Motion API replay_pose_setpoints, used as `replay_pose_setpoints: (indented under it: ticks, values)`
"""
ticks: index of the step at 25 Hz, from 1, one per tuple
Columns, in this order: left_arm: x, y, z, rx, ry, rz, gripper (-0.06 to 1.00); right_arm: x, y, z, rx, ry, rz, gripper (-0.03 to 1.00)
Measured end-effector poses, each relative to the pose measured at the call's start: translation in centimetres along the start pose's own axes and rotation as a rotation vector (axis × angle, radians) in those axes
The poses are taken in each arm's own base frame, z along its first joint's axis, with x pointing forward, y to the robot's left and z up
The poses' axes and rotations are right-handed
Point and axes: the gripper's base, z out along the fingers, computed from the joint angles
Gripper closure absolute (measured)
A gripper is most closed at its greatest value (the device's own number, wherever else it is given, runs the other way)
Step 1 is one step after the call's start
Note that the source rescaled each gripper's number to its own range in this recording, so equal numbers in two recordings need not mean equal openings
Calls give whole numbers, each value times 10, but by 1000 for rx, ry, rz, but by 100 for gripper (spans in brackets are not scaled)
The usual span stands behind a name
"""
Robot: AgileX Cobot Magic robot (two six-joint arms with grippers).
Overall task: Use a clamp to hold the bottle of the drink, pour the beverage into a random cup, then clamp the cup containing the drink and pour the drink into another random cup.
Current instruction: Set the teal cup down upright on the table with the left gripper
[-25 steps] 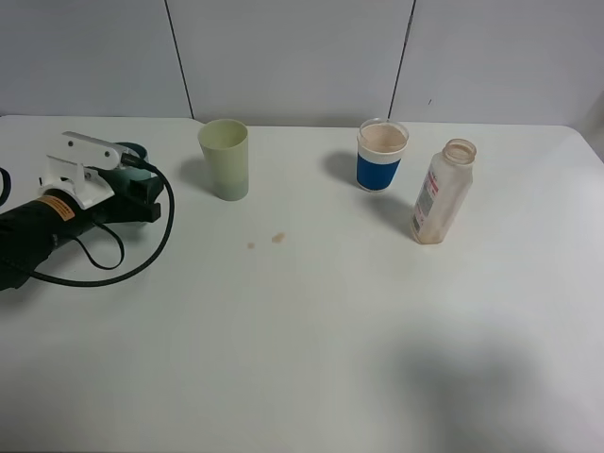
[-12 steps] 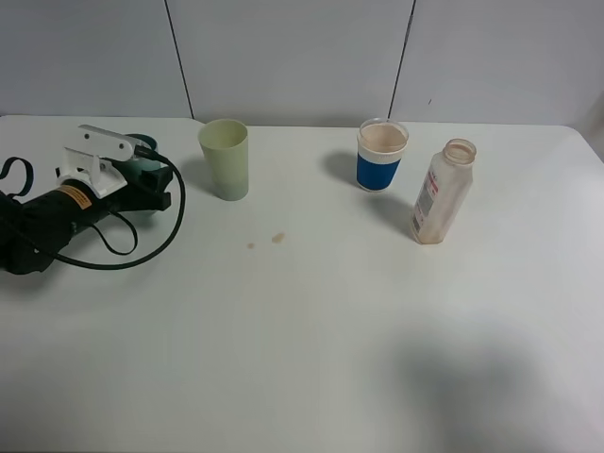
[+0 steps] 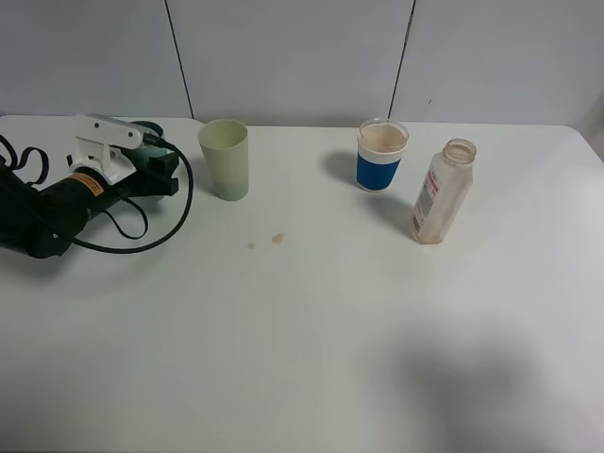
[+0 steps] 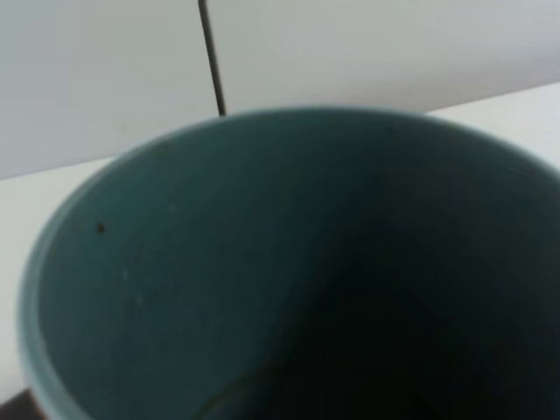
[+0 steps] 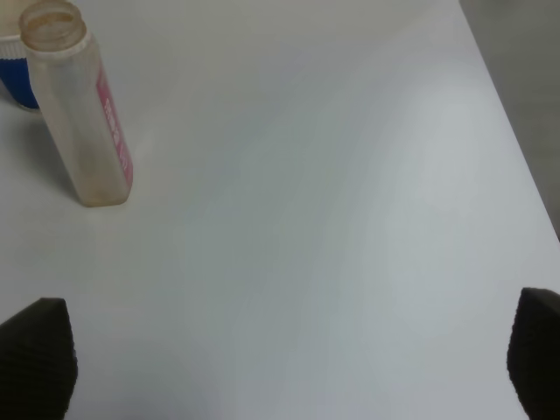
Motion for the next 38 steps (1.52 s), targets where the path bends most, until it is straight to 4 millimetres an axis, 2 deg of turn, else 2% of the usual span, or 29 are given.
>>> replay_pose_setpoints:
  ticks: [12, 38]
  values:
    - [11, -1, 6, 10, 10, -2, 93, 0, 0, 0, 0, 0, 0, -3]
    - [11, -1, 6, 10, 2, -48, 93, 0, 0, 0, 0, 0, 0, -3]
